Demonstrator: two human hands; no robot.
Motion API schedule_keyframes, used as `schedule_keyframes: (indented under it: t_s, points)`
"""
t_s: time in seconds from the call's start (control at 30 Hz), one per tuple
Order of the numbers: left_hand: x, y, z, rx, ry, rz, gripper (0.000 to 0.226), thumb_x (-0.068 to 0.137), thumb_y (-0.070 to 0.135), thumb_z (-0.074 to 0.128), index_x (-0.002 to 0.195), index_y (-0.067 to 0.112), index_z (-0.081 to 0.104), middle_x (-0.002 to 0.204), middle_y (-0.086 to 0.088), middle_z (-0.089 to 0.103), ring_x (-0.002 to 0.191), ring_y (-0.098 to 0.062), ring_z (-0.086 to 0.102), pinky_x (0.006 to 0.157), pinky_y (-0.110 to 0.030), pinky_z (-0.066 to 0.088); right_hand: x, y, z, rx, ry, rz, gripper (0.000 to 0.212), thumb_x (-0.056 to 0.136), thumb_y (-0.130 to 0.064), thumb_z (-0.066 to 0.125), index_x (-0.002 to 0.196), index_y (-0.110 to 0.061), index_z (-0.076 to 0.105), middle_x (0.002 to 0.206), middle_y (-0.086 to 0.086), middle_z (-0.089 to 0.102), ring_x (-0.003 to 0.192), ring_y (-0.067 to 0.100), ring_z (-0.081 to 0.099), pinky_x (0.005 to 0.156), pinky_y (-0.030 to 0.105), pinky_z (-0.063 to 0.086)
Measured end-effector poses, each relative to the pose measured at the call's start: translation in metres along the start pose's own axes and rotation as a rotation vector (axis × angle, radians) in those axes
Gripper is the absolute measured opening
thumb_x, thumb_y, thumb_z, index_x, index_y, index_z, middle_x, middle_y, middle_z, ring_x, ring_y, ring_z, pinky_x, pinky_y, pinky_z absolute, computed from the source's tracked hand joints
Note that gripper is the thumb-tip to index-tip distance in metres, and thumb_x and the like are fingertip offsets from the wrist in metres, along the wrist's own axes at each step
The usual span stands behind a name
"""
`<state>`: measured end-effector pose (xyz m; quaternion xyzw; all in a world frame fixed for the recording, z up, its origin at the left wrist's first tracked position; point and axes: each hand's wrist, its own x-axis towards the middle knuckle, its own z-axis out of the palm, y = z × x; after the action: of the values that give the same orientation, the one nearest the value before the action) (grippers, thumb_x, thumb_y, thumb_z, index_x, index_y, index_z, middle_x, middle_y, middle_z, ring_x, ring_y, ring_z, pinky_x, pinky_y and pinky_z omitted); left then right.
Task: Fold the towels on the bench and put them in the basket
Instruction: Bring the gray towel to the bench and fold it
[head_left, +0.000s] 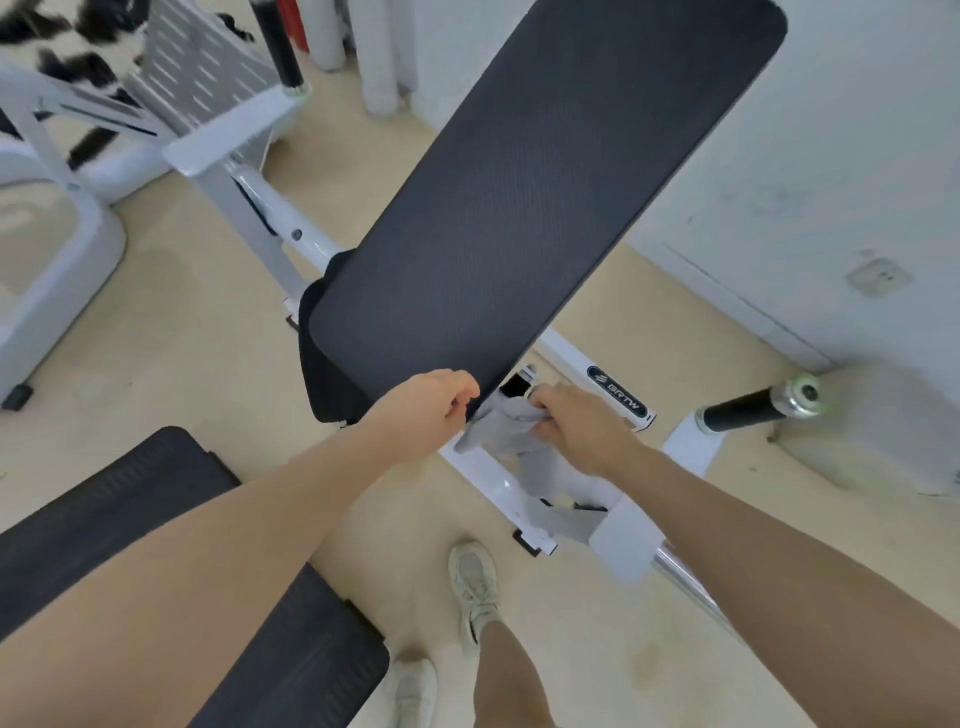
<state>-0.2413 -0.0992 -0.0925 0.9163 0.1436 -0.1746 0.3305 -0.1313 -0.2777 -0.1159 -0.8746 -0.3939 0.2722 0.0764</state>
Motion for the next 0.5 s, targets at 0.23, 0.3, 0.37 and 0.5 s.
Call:
schedule_keyframes:
  t_s: [0.23,0.3,0.37,0.5]
  points:
    - [-0.099,0.072,-0.022,0.019,-0.019,0.287,0.054,0.084,0.040,0.060,0.133,0.028,0.041,0.124,0.007,0.054,0.111,-0.015,0.052,0.092,-0.037,0.046,-0.145,-0.080,-0.076,0.441,0.225,-0.013,0.013,0.087,-0.005,0.049,0.088,-0.018,0.046,0.073,-0.001,0.049,0.063,0.018,0.044,0.057,0.031,0.040]
    - [-0.121,0.098,-0.025,-0.015,-0.006,0.326,0.038,0.086,0.035,0.060,0.119,0.019,0.051,0.102,0.007,0.059,0.086,-0.007,0.055,0.074,-0.015,0.043,-0.185,-0.089,-0.088,0.506,0.308,0.000,0.015,0.085,-0.006,0.054,0.086,-0.020,0.049,0.070,-0.006,0.049,0.061,0.010,0.044,0.056,0.023,0.037]
    - [-0.143,0.126,-0.025,-0.045,-0.012,0.346,0.023,0.089,0.028,0.059,0.099,0.009,0.053,0.078,0.005,0.054,0.062,-0.005,0.045,0.055,-0.013,0.035,-0.221,-0.091,-0.094,0.552,0.379,0.024,0.014,0.084,-0.009,0.058,0.084,-0.020,0.051,0.072,-0.006,0.052,0.066,0.010,0.045,0.061,0.024,0.036]
    - [-0.175,0.175,-0.013,-0.017,-0.113,0.403,0.022,0.090,0.028,0.055,0.079,0.012,0.045,0.068,0.004,0.046,0.058,-0.009,0.039,0.054,-0.022,0.029,-0.282,-0.078,-0.093,0.571,0.478,0.123,0.011,0.081,-0.011,0.061,0.082,-0.019,0.054,0.079,0.000,0.058,0.074,0.014,0.049,0.065,0.027,0.037]
